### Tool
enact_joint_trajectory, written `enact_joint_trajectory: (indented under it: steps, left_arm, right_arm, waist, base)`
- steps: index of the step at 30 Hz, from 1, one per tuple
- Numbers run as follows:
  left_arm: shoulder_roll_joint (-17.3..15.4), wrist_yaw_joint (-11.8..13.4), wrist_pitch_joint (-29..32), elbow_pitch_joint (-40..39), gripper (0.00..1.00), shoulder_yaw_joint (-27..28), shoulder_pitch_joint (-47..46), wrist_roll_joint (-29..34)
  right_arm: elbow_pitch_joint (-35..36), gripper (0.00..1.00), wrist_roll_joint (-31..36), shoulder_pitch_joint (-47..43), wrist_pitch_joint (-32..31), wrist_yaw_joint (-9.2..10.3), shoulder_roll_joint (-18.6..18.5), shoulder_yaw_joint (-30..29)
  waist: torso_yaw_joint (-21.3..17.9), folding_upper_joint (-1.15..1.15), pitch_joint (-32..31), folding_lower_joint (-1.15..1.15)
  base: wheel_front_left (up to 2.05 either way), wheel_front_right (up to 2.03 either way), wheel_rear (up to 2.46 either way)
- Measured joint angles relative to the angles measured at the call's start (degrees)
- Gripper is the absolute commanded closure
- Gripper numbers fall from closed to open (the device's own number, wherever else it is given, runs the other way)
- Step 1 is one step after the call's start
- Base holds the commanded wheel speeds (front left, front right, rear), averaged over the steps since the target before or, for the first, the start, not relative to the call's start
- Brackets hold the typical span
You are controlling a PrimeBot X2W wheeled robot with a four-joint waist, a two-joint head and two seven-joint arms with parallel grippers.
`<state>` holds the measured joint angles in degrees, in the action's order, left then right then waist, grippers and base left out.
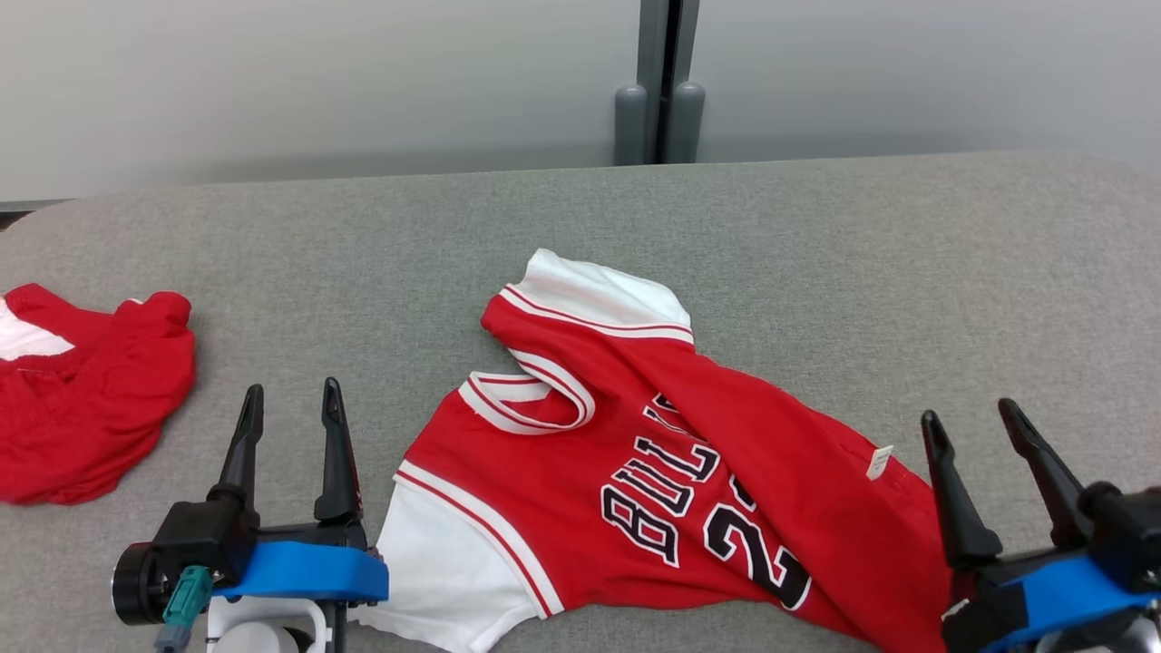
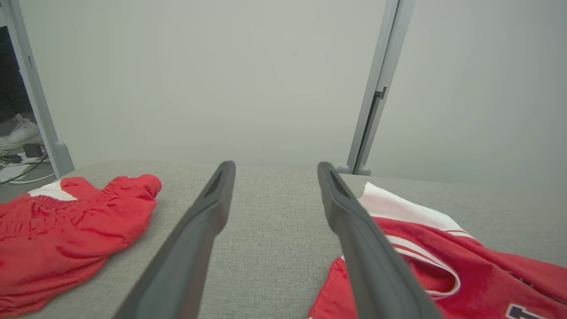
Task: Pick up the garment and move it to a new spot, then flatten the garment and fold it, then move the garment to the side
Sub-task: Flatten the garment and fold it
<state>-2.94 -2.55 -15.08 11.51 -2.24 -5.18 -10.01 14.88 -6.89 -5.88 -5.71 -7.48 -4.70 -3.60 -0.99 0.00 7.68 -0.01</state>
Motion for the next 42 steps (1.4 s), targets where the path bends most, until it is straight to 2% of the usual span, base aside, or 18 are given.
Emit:
enact_joint_trajectory:
  steps: [7, 12, 24, 25, 26, 35, 42]
  left_arm:
    - [0.0, -0.1, 0.0, 0.0, 0.00, -0.6, -0.3, 0.0]
    - [0.0, 0.0, 0.0, -0.1, 0.00, -1.6, -1.0, -0.2]
    - [0.0, 0.5, 0.0, 0.1, 0.00, -3.1, -1.7, -1.0]
    - [0.0, 0.6, 0.0, 0.1, 0.00, -3.1, -1.7, -1.1]
    - [0.0, 0.7, 0.0, 0.1, 0.00, -3.2, -1.7, -1.1]
    - [0.0, 0.7, 0.0, 0.3, 0.00, -3.4, -2.3, -1.2]
    - [0.0, 0.7, 0.0, 0.1, 0.00, -4.1, -3.4, -1.6]
  right_arm:
    - [-6.8, 0.00, 0.3, 6.8, 0.2, -0.01, -2.9, 5.5]
    - [-13.0, 0.00, 0.5, 9.5, 0.4, -0.01, -4.0, 6.4]
    - [-25.8, 0.00, -0.4, 7.6, 0.1, -0.01, -3.9, 6.3]
    - [-26.5, 0.56, -0.8, 7.4, -0.1, -0.01, -3.7, 6.5]
    - [-27.1, 1.00, -1.1, 7.4, -0.1, -0.01, -3.7, 6.6]
    - [-24.7, 1.00, -1.4, 11.0, 6.3, -0.01, -5.0, 5.5]
    - [-21.9, 1.00, -2.2, 18.1, 7.1, 0.00, -6.5, 5.8]
  waist:
    - [2.4, 0.00, 0.4, 0.00]
    - [4.2, 0.00, 1.1, 0.00]
    - [6.7, 0.00, 2.6, 0.01]
    - [6.7, 0.00, 2.6, 0.01]
    - [6.6, 0.00, 2.7, 0.01]
    - [6.0, 0.00, 2.5, 0.01]
    - [6.8, 0.00, 3.6, 0.01]
  base:
    - [0.00, 0.00, 0.00]
    - [0.00, 0.00, 0.00]
    - [0.00, 0.00, 0.00]
    - [0.00, 0.00, 0.00]
    - [0.00, 0.00, 0.00]
    - [0.00, 0.00, 0.00]
    - [0.00, 0.00, 0.00]
